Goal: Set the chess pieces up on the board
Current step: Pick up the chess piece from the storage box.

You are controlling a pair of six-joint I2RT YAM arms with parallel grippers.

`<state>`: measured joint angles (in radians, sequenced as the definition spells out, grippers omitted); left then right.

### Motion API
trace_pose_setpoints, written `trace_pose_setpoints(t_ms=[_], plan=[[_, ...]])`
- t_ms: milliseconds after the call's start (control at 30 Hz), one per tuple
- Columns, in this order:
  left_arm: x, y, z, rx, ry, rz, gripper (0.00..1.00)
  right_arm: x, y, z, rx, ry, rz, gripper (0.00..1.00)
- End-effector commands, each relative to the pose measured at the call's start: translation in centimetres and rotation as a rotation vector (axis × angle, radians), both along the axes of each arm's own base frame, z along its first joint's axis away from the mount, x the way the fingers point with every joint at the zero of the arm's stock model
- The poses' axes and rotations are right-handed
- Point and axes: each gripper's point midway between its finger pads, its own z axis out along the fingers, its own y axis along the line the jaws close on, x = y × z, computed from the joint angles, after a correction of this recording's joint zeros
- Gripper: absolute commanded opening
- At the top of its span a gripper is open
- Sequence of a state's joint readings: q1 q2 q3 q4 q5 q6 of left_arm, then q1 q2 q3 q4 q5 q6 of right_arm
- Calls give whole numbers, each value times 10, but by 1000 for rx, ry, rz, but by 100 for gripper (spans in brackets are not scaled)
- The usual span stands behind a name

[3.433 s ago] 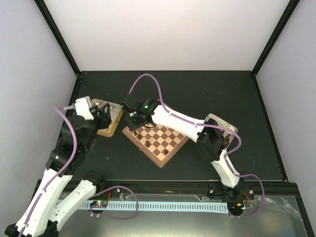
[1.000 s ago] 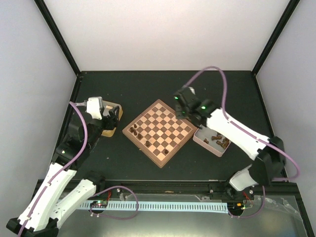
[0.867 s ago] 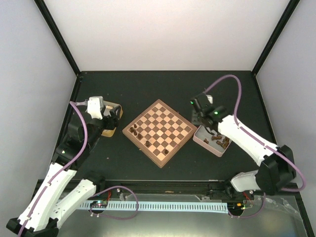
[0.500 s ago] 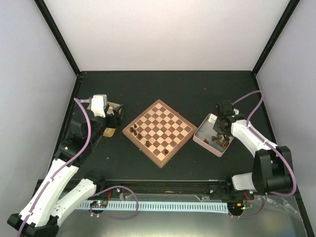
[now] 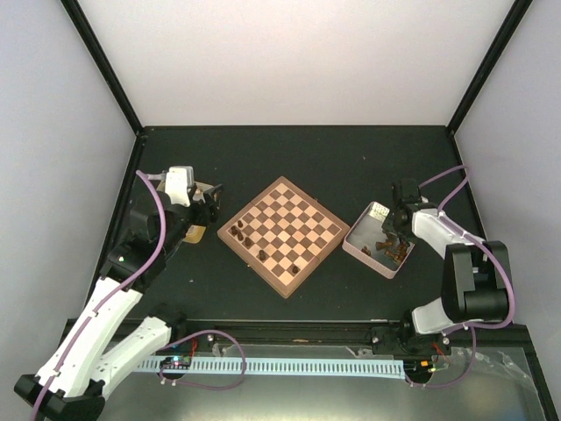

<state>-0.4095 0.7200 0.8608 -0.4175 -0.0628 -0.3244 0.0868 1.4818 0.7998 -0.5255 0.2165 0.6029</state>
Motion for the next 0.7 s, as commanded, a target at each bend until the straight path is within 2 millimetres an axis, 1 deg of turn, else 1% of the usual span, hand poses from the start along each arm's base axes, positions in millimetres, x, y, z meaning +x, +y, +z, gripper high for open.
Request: trace_pose_setpoints(t_ms=[0, 100, 200, 267, 333, 400, 467, 500, 667], plan=[[3, -1, 6, -5, -23, -7, 76, 9, -2, -3, 13, -14, 2, 20], [3, -1, 5, -2, -20, -7, 76, 8, 0, -9, 26, 0, 8, 18], [3, -1, 4, -3, -16, -6, 76, 6, 1, -11, 32, 10, 13, 9], [3, -1, 4, -2, -17, -5, 76, 5, -1, -8, 22, 3, 12, 5], [3, -1, 4, -6, -16, -7, 76, 5, -3, -1, 9, -10, 14, 1], [3, -3, 3, -9, -14, -14, 76, 6, -4, 8, 1, -30, 24, 1], [2, -6, 2, -19, -9, -31, 76, 6, 0, 19, 17, -58, 40, 1], [2, -8, 1, -31, -4, -41, 76, 6, 3, 26, 36, -77, 49, 1], [0, -29, -6, -87, 26, -145, 76, -1, 27, 44, 167, -137, 95, 1]])
